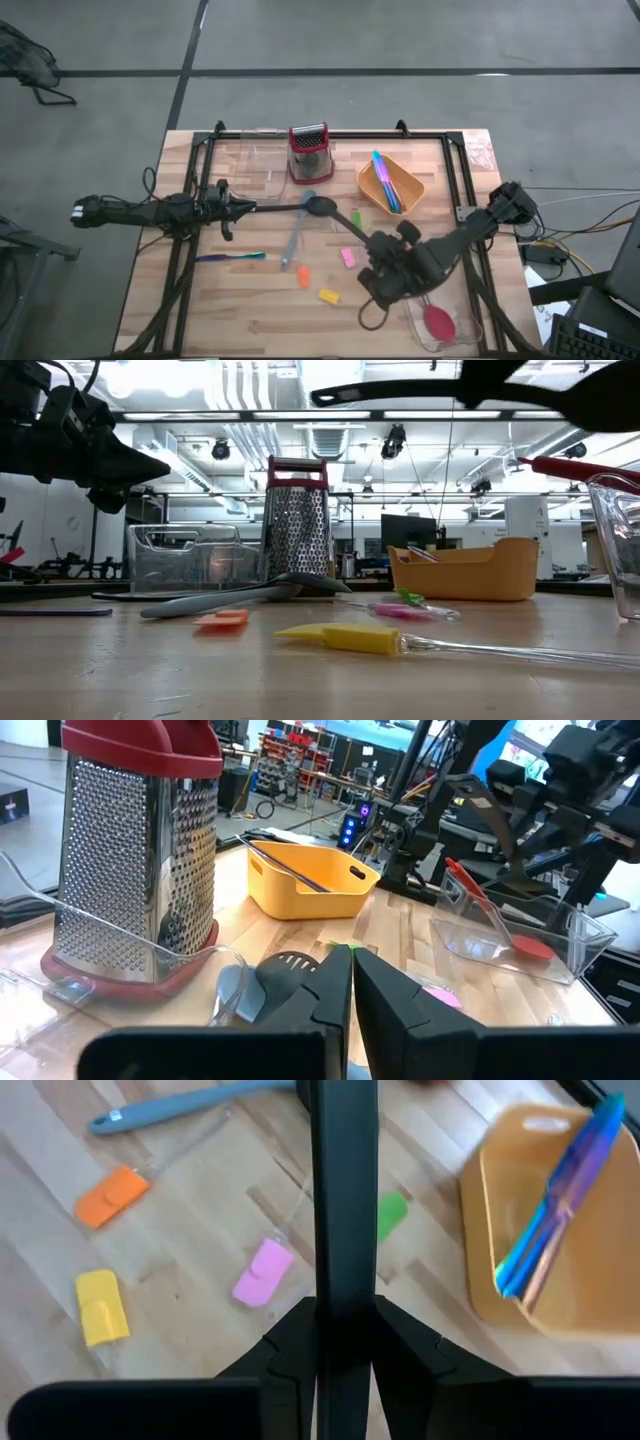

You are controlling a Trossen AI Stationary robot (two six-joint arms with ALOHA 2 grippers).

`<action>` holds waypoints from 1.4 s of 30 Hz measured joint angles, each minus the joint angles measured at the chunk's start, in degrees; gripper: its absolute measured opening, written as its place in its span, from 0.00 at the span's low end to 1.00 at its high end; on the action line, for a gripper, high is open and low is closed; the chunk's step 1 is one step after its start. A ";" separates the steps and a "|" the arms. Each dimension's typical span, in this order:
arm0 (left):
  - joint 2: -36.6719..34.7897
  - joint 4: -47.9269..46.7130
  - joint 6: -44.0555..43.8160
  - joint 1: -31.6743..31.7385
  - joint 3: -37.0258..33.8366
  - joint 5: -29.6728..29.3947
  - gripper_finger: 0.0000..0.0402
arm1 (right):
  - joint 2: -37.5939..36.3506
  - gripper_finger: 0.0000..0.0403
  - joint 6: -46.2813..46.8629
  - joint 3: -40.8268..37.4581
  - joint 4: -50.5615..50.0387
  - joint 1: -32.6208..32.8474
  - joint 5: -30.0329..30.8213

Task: Pick & Place Kitchen Items
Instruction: Put the black serving spoon into the bottom transparent bin

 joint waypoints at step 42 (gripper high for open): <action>0.07 0.02 -0.02 0.01 0.00 0.00 0.06 | 0.96 0.19 47.96 -19.53 -6.45 24.48 -14.33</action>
